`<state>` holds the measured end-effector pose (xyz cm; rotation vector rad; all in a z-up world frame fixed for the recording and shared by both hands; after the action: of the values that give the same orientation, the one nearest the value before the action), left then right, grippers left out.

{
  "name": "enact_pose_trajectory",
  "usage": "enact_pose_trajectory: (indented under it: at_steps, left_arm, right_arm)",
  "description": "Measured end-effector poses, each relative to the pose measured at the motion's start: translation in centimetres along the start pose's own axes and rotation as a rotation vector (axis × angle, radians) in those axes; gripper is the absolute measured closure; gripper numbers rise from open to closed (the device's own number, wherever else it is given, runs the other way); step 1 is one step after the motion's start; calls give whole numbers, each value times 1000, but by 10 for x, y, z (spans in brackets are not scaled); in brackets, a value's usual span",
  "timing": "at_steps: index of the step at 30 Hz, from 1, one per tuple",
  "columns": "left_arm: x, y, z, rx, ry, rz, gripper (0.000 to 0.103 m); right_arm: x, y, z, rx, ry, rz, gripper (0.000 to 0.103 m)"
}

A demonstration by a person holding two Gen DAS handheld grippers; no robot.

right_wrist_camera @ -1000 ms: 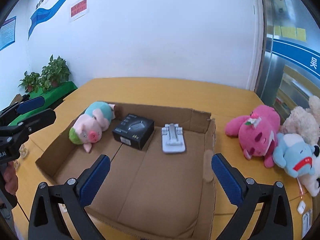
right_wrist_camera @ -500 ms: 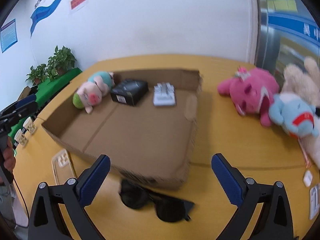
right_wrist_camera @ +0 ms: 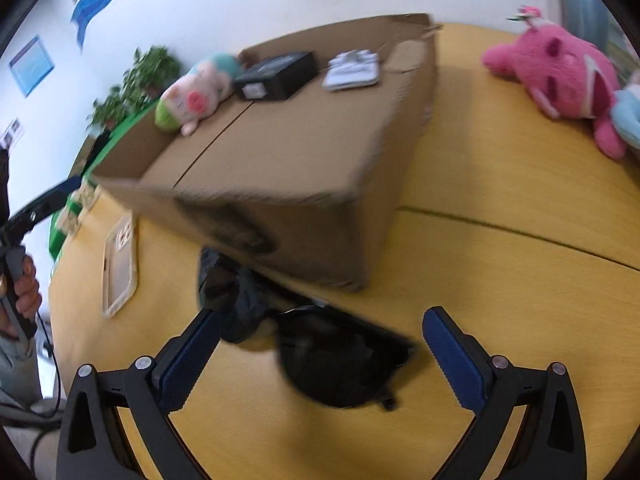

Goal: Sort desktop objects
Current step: 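Move the right gripper down toward the black sunglasses, then grasp the black sunglasses by the frame with the right gripper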

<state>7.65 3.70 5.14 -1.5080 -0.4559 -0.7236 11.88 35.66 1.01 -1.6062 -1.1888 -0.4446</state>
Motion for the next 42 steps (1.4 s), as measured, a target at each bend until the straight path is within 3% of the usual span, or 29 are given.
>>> enact_pose_trajectory:
  at_steps: [7,10,12,14,15,17,23,28,30,31,33,37,42]
  left_arm:
    - [-11,9,0,19,50,-42,21]
    - [-19,12,3,21,92,-76,21]
    - [-22,14,8,22,126,-96,21]
    - [-24,16,12,28,166,-111,21]
    - [-26,17,14,33,183,-119,21]
    - [-30,19,17,42,211,-143,21]
    - [-55,31,35,99,351,-291,23]
    - [-69,42,53,131,449,-375,24]
    - [-75,45,58,157,486,-409,25]
    - [-77,47,61,162,498,-425,27]
    - [-82,52,64,170,510,-460,42]
    - [-82,52,55,185,442,-453,68]
    - [-72,51,44,212,432,-424,70]
  right_arm:
    - [-6,43,-61,71,-53,-56,1]
    - [-5,51,-76,86,-1,-22,3]
    - [-6,50,-81,107,51,-7,9]
    - [-11,51,-84,100,93,-28,28]
    - [-12,52,-86,96,105,-31,30]
    - [-15,54,-97,99,131,-33,48]
    - [-26,62,-127,34,163,6,58]
    - [-24,63,-127,-87,114,62,66]
    - [-25,63,-125,-143,41,78,69]
    - [-26,62,-125,-151,25,81,70]
    - [-28,62,-130,-148,5,84,71]
    - [-32,63,-136,-145,-14,86,71]
    - [-30,60,-144,-129,-29,106,73]
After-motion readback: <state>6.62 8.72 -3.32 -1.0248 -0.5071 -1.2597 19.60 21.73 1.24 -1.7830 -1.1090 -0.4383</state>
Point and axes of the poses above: each gripper's, at about its wrist camera, not at the fingertips, and x roughly against the way its jaws point, z to its right, y to its underside, the point moved 1 cm from there along -x, roughly the way its jaws point, and after that the axes turned 8 degrees about -y, right-handed, at the moved point
